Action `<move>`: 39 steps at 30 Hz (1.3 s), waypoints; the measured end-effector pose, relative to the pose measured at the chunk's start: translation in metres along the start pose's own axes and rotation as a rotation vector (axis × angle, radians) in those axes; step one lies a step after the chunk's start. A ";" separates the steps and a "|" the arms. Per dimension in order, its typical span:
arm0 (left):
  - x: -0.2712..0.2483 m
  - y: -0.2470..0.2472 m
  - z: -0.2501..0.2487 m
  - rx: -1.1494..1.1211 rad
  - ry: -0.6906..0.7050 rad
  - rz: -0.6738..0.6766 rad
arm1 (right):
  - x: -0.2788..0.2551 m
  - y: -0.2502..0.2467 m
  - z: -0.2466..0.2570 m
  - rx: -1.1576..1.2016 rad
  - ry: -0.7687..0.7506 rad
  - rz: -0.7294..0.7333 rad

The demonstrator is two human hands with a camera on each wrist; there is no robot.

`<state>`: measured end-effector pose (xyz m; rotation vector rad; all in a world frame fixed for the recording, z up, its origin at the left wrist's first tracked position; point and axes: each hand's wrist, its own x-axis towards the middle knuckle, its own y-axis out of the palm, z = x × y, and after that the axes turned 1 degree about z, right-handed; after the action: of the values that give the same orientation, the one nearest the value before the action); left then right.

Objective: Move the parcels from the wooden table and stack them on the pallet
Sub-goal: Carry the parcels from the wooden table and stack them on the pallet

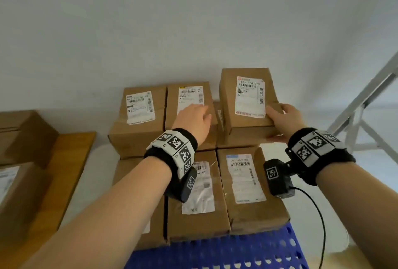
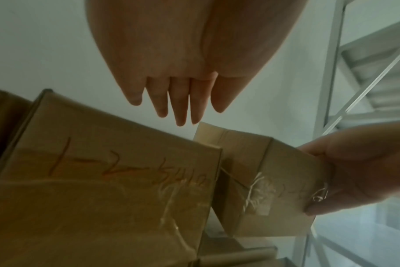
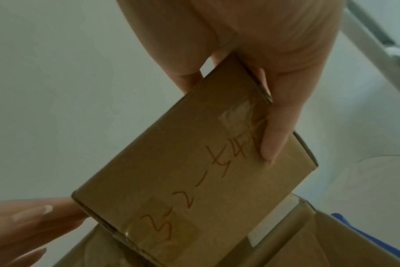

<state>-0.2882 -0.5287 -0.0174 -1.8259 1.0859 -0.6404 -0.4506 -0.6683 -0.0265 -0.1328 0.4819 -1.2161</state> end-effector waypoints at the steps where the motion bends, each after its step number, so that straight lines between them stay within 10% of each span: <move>1: 0.004 0.005 0.000 0.037 -0.014 -0.002 | 0.008 0.001 -0.002 -0.022 0.000 0.026; 26: 0.012 0.029 0.006 0.281 -0.084 0.051 | 0.034 0.025 -0.020 -0.154 -0.116 0.064; 39: 0.011 0.026 0.009 0.311 -0.070 0.099 | 0.012 0.031 -0.025 -0.646 -0.377 0.122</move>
<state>-0.2869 -0.5406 -0.0448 -1.5074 0.9654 -0.6427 -0.4309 -0.6639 -0.0631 -0.8556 0.5263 -0.8523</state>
